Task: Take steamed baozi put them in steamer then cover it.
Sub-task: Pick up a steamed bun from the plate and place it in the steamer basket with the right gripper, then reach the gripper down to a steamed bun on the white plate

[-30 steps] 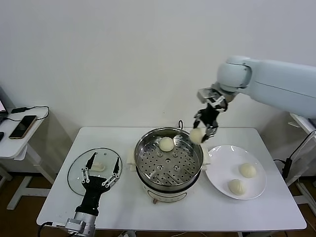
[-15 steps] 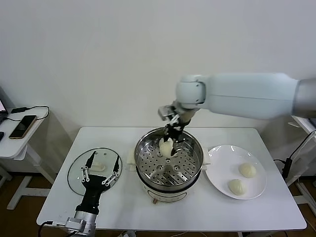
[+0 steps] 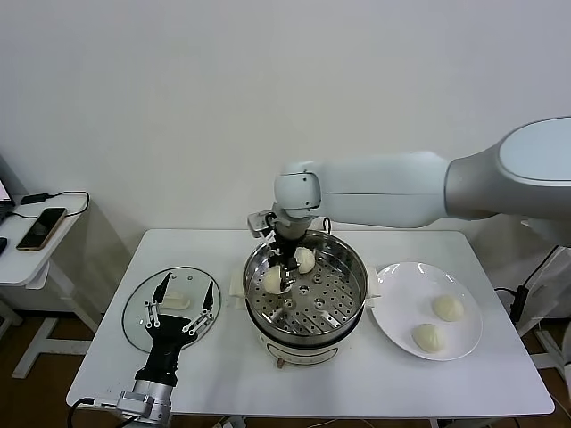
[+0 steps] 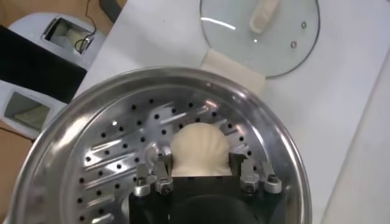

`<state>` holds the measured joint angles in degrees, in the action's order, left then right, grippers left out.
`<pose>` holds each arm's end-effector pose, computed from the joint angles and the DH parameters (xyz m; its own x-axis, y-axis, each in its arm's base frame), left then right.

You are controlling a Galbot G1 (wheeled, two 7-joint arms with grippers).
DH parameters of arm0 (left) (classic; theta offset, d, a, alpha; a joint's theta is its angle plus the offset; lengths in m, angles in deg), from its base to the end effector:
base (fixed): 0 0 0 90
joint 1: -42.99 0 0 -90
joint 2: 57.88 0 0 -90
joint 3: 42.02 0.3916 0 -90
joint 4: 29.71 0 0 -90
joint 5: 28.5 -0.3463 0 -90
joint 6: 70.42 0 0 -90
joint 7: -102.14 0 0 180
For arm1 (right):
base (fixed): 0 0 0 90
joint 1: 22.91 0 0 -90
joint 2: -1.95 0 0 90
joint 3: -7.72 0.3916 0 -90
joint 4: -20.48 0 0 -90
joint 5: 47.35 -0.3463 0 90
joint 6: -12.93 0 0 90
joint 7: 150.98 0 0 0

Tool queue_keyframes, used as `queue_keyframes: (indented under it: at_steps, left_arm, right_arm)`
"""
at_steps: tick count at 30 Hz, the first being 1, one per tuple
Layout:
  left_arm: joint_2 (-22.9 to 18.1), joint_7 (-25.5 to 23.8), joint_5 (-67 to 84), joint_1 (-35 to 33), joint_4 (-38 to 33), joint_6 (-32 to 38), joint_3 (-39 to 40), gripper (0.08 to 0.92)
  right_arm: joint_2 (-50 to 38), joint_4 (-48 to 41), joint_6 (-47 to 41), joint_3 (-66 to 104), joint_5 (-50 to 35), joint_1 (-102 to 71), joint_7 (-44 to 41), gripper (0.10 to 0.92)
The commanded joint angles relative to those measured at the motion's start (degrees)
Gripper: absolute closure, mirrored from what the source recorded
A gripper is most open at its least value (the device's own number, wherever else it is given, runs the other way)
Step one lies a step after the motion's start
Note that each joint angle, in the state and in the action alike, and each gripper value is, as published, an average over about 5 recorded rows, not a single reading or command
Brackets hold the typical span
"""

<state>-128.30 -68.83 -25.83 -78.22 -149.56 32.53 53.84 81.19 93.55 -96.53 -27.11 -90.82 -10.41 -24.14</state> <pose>0.1432 0.0446 -0.3403 -0.9747 0.1361 -0.1775 0.1077 0.9811 0.1609 0.5628 0.1752 -0.0690 -0.0186 -0.1701 0.9853 -0.8973 -0.4318 -0.0915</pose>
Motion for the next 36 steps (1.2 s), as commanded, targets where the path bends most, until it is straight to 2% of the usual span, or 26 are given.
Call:
queue_keyframes:
  at_steps: [1,9,12,16,19,27,31,36]
  left_arm:
    - [0.03,0.02,0.01,-0.02,0.13,0.09,-0.03,0.177]
    - [0.12,0.03,0.01,0.11,0.54,0.14,-0.25,0.177]
    - [0.12,0.03,0.01,0.13,0.48,0.09,-0.31,0.177]
    - [0.03,0.02,0.01,0.15,0.61,0.02,-0.23,0.177]
    - [-0.02,0.01,0.01,0.17,0.70,-0.04,-0.13,0.177]
    - [-0.01,0.01,-0.09,0.51,0.59,-0.54,0.13,0.177]
    - [-0.07,0.35,-0.41,0.72,0.64,-1.12,0.50,0.177]
    - [-0.30,0.55,-1.20,0.88,0.85,-1.23,1.04,0.177]
  right_arm:
    - [2.62,-2.24,-0.40,-0.35,-0.02,-1.80,0.76,0.387]
    - [1.94,-1.75,-0.25,-0.12,0.07,-2.73,0.83,0.374]
    - [1.55,-1.39,-0.11,0.13,0.13,-2.79,0.86,0.332]
    - [-0.18,0.47,-0.03,0.90,0.71,-2.12,0.35,0.236]
    - [-3.23,3.55,0.09,1.73,2.15,-0.44,-0.96,0.207]
    - [-22.63,10.93,2.83,7.68,11.25,5.04,-10.54,0.203]
    - [-33.09,12.11,5.30,7.86,15.34,8.78,-16.16,0.203]
    - [-43.05,11.58,8.66,5.19,18.25,10.19,-18.33,0.203]
